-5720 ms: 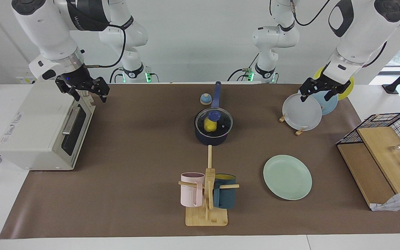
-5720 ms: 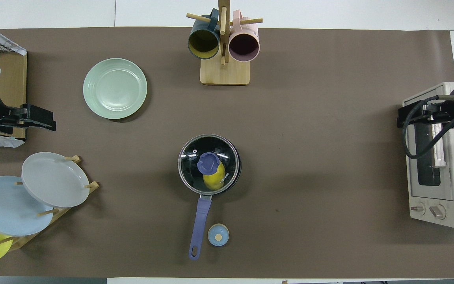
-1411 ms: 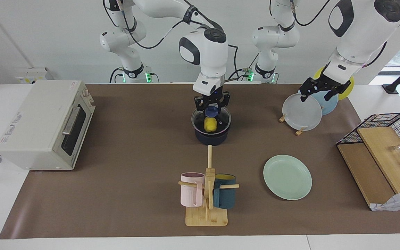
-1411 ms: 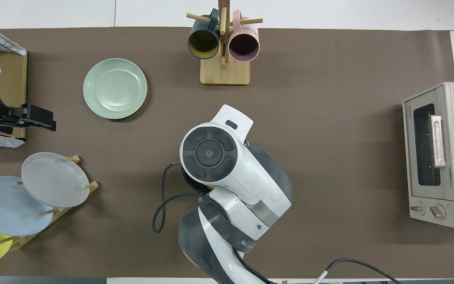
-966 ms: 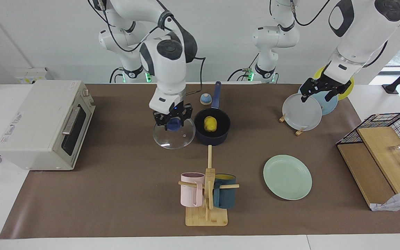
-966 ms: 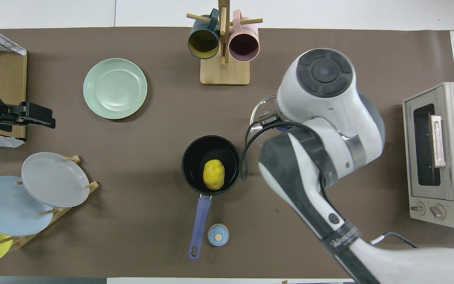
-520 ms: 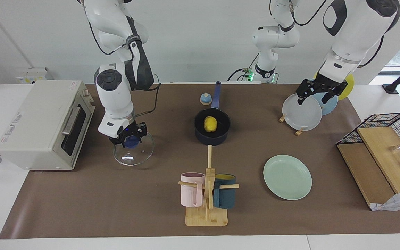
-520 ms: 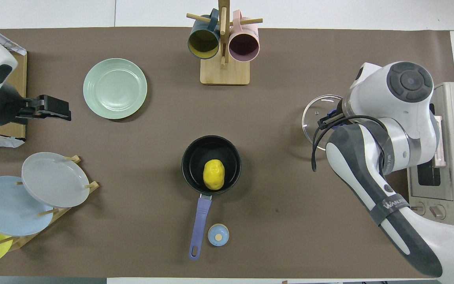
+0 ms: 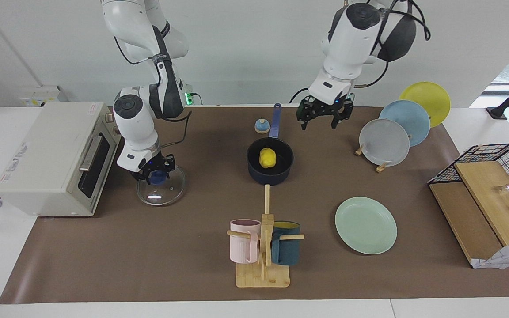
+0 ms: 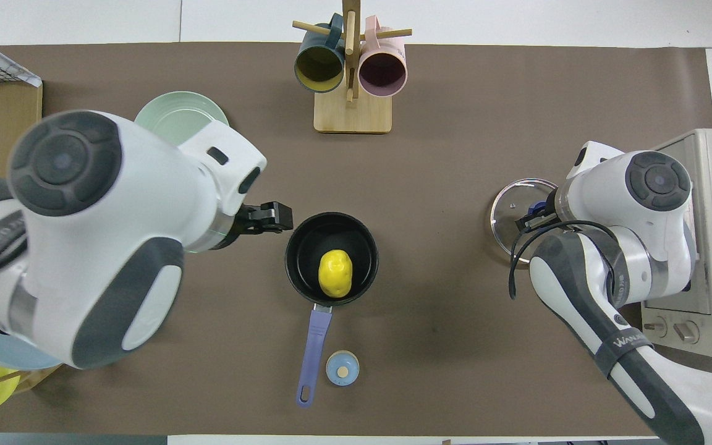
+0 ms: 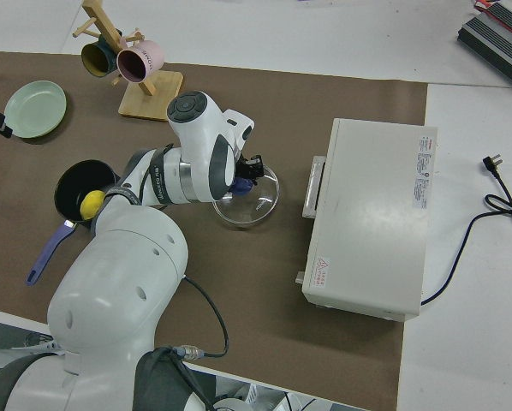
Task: Transfer potato from pot to plate
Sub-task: 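Lower the left gripper into the pot while the right gripper places the lid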
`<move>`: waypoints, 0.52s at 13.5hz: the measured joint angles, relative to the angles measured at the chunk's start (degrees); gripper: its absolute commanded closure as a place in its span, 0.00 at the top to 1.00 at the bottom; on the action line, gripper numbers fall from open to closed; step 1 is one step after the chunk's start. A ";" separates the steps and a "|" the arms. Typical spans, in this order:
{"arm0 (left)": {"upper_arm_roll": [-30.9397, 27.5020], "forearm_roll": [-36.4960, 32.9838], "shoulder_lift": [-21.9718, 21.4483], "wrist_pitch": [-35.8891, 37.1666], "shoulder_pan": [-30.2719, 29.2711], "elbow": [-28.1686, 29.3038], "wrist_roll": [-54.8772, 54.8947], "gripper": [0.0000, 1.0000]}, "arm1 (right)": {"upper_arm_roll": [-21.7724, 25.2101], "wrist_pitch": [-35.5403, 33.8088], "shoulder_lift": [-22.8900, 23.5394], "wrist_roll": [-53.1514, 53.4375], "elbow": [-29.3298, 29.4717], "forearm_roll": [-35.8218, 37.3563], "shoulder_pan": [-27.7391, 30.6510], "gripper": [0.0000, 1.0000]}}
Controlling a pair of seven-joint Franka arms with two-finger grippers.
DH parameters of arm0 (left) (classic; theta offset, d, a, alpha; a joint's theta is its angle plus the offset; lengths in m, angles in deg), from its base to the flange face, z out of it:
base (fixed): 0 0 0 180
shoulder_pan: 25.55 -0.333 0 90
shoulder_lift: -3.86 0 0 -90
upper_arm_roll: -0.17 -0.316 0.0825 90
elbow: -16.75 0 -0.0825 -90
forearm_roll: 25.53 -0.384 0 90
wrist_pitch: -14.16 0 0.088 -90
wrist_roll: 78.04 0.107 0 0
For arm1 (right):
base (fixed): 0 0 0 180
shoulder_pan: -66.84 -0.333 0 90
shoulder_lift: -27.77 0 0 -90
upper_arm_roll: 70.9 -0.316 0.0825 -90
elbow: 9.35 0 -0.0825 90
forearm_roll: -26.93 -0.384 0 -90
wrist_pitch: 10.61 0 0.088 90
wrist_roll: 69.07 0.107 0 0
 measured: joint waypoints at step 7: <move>-0.01 0.08 10.49 -20.23 7.42 9.88 -4.01 1.00 | -0.15 0.79 -0.41 0.79 -0.83 -0.08 0.86 1.00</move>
